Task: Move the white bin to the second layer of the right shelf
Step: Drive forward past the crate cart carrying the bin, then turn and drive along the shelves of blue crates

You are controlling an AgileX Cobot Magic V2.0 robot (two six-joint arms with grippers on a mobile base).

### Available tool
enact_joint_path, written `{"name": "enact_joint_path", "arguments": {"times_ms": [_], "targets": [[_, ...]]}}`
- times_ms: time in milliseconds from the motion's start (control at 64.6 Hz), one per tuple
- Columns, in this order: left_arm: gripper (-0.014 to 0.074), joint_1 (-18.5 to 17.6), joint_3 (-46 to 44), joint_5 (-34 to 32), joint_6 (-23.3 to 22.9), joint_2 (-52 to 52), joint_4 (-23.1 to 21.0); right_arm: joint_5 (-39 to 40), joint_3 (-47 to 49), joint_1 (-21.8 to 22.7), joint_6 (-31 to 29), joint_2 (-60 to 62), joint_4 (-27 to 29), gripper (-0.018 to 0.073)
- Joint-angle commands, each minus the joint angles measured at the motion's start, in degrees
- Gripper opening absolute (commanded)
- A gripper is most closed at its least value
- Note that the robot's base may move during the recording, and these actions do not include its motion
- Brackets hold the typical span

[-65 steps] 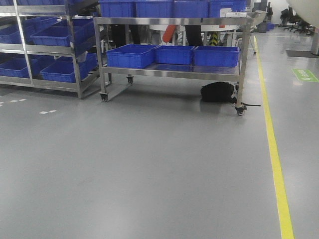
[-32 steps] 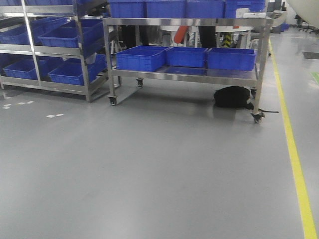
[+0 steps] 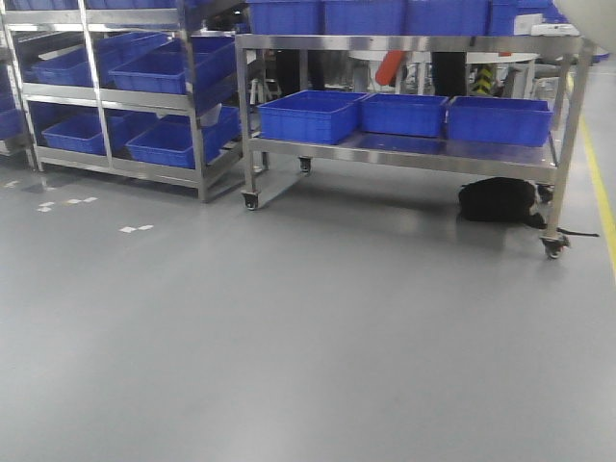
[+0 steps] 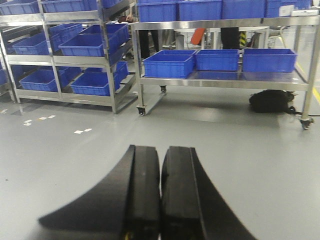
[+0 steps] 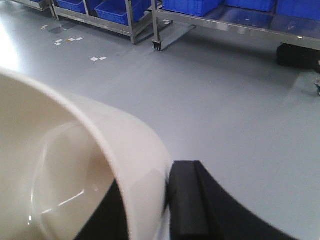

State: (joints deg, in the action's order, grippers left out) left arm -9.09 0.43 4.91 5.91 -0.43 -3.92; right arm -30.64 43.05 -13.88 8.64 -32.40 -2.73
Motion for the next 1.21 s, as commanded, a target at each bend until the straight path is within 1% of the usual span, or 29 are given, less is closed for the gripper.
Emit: {"name": "enact_joint_path", "arguments": {"times_ms": [0,1192], "targets": [[0.0085,-0.25,2.11,-4.91,-0.2,-0.8,-0.31,5.94,1.83,0.32,-0.13,-0.46,-0.33,0.0048],[0.0085,-0.25,2.11,-4.91,-0.2,-0.8,-0.31,5.94,1.83,0.32,-0.13,-0.46,-0.33,0.0048]]}}
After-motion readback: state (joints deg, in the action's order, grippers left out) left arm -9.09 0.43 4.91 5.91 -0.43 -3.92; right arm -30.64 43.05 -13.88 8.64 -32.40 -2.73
